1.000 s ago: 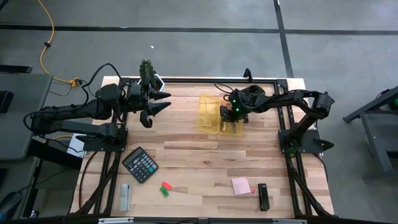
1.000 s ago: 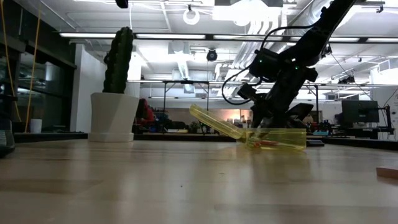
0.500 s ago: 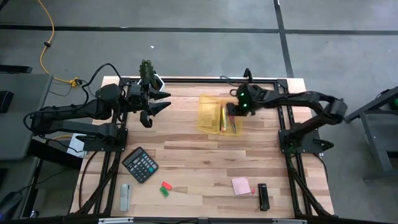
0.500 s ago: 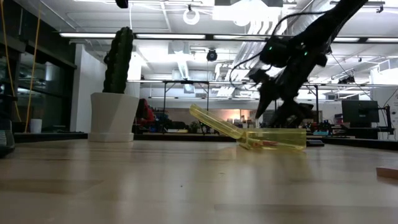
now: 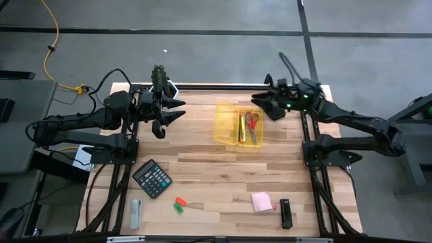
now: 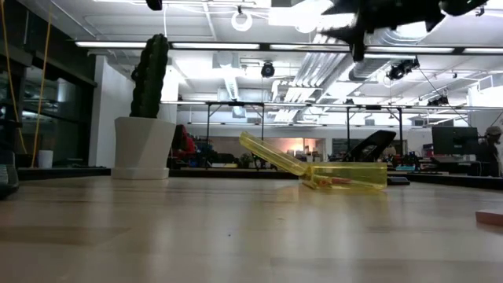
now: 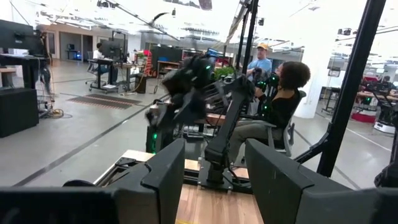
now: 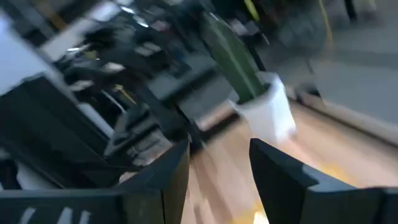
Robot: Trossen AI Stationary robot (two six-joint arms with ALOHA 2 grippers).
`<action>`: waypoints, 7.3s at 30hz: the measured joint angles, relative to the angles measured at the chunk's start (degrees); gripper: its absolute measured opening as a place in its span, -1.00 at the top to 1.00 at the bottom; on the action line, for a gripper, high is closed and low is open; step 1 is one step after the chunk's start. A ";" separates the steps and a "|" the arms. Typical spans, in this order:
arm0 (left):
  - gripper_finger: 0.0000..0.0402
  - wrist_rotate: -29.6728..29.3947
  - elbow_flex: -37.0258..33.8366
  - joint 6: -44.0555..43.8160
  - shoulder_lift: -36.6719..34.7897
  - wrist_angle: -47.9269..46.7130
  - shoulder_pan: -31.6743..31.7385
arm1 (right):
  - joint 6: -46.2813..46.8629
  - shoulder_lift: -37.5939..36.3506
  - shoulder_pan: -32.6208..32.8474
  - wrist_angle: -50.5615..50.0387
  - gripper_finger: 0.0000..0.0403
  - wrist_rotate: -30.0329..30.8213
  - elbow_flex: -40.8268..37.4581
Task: Pack school essentials
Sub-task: Put the orange eraser into the yellow supply box
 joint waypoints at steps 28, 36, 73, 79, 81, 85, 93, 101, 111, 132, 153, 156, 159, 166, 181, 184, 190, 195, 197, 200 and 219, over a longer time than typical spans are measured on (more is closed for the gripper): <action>0.22 0.00 0.01 0.01 0.00 -0.01 0.00 | -18.09 -2.65 6.82 4.36 0.21 0.10 0.00; 0.22 -1.02 0.01 0.02 0.00 0.00 0.00 | -14.10 -2.65 8.54 4.23 0.21 0.04 0.00; 0.22 -2.39 4.07 -4.17 37.13 -28.35 -41.80 | -14.47 -2.63 15.13 -3.84 0.21 -0.10 0.00; 0.22 -3.61 6.78 -4.52 46.58 -27.21 -45.72 | -15.09 -2.63 15.13 -4.37 0.21 -0.08 0.00; 0.22 -4.59 7.13 -4.52 48.78 -26.95 -46.34 | -15.09 -2.63 15.13 -5.33 0.21 -0.07 0.00; 0.22 -6.14 7.48 -4.55 52.05 -26.04 -46.84 | -13.90 -2.63 15.14 -8.20 0.20 0.25 0.00; 0.22 -6.03 7.48 -3.50 53.16 -25.57 -47.57 | -13.55 -2.63 15.15 -11.19 0.20 0.55 0.00; 0.22 -6.04 7.46 -3.02 53.16 -26.01 -48.37 | -13.55 -2.63 15.13 -11.19 0.20 0.56 0.00; 0.22 -7.97 7.40 -3.93 53.16 -27.61 -48.12 | -14.03 -2.63 15.15 -11.20 0.20 0.58 0.00; 0.27 -10.16 7.59 -6.67 55.47 -28.59 -49.59 | -14.66 -2.63 15.13 -11.19 0.20 0.60 0.00; 0.67 -9.19 9.64 -8.02 55.48 -30.47 -50.39 | -15.49 -2.63 15.13 -11.18 0.20 0.59 0.00; 0.67 -7.90 10.32 -8.00 54.43 -31.86 -49.55 | -15.73 -2.63 15.13 -11.16 0.20 0.60 0.00; 0.67 -7.74 11.02 -7.99 51.07 -32.79 -48.20 | -16.02 -2.63 15.13 -11.14 0.20 0.60 0.00; 0.67 -8.66 11.25 -7.96 37.97 -34.58 -42.23 | -16.21 -2.63 15.15 -11.14 0.20 0.60 0.00; 0.67 -17.72 9.97 -0.55 7.16 -8.50 -19.72 | -17.65 -2.65 15.13 -6.30 0.20 0.58 0.00; 0.67 -17.84 6.70 -0.24 5.19 -2.97 -16.19 | -18.61 -2.65 15.14 -2.17 0.20 0.59 0.00; 0.67 -14.13 -3.66 -2.74 4.94 12.46 -10.65 | -18.43 -2.64 15.13 2.89 0.20 0.60 0.02; 0.67 -9.28 -7.75 -6.21 6.29 21.69 -6.87 | -18.29 -2.63 15.95 3.07 0.20 5.06 0.02; 0.67 -8.33 -7.68 -6.57 6.39 22.90 -6.07 | -18.59 -2.63 16.53 3.11 0.20 8.91 0.02; 0.67 -8.28 -7.72 -6.51 6.75 22.39 -5.69 | -18.77 -2.63 17.13 3.11 0.20 11.84 0.02; 0.67 -17.56 -7.58 -18.92 18.98 36.34 -4.33 | -29.95 9.13 23.19 13.45 0.20 26.23 0.07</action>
